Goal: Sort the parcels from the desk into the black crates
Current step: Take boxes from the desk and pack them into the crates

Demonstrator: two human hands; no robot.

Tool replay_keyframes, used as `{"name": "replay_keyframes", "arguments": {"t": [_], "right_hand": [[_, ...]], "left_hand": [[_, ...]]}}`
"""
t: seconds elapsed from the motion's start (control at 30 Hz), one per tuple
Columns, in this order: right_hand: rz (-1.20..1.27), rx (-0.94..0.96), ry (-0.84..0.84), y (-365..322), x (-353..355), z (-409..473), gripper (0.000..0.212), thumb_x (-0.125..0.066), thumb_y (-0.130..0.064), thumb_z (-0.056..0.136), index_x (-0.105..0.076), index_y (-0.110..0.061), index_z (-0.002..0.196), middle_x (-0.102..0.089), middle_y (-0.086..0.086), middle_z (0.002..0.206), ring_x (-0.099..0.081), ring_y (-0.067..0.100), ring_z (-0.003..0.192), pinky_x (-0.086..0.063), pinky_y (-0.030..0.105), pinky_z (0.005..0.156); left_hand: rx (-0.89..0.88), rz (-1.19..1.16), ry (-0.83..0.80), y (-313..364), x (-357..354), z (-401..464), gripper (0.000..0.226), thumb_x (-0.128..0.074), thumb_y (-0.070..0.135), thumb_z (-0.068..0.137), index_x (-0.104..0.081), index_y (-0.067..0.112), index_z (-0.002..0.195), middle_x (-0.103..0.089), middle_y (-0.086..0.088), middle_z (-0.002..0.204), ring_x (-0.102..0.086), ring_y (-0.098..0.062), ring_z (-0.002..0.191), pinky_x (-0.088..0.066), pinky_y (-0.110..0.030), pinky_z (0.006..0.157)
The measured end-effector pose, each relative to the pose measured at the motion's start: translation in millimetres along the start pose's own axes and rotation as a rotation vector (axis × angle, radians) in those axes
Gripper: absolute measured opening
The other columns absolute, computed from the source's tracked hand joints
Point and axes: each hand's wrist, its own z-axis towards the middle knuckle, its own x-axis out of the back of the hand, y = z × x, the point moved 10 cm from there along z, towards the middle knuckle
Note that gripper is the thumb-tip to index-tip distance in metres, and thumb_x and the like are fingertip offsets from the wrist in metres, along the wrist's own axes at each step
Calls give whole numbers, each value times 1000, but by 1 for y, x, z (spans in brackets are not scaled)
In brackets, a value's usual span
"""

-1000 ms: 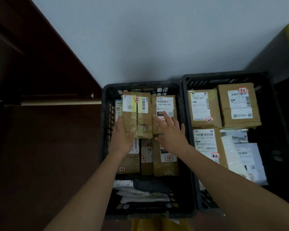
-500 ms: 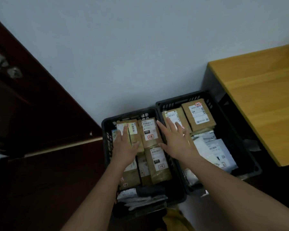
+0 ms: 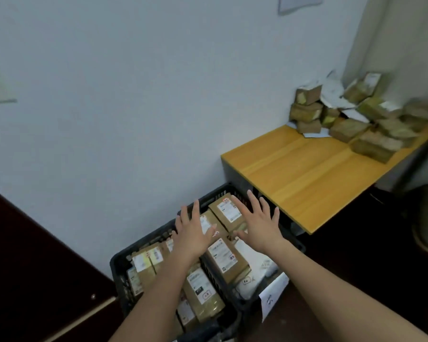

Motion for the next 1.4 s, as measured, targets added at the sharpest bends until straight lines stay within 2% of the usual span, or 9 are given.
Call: {"name": "replay_keyframes", "arguments": {"t": [0.13, 0.4, 0.87, 1.1, 1.4], "right_hand": [[-42, -103, 48, 55, 43, -13, 86, -52, -45, 99, 15, -47, 151, 21, 0, 163, 11, 34, 150, -3, 66, 115], [13, -253, 145, 181, 115, -28, 86, -55, -45, 97, 10, -48, 152, 20, -1, 163, 9, 34, 150, -1, 67, 115], [31, -507, 187, 499, 222, -70, 83, -56, -40, 97, 4, -46, 154, 13, 2, 164, 6, 35, 150, -2, 65, 116], [73, -534, 175, 574, 238, -38, 82, -56, -39, 97, 3, -45, 154, 11, 3, 164, 4, 35, 150, -2, 66, 115], [83, -561, 100, 648, 234, 60, 83, -57, -38, 97, 2, -44, 155, 13, 4, 163, 6, 36, 150, -2, 66, 116]], "left_hand": [[-134, 108, -21, 80, 0, 4, 82, -44, 55, 98, 12, 36, 154, 17, -4, 163, 4, -34, 150, -13, -59, 118], [-344, 320, -25, 239, -26, 20, 78, -37, 56, 100, 12, 33, 155, 21, -6, 162, 9, -34, 150, -8, -61, 118], [-527, 349, -177, 540, -162, 63, 71, -39, 53, 100, -3, 30, 156, 23, -5, 161, 12, -37, 149, -4, -59, 118], [-547, 388, -209, 607, -194, 109, 71, -40, 52, 100, -3, 30, 157, 25, -5, 161, 13, -38, 149, -1, -59, 118], [-516, 408, -243, 656, -229, 233, 71, -40, 52, 101, -4, 28, 157, 23, -7, 161, 12, -39, 148, -3, -59, 118]]}}
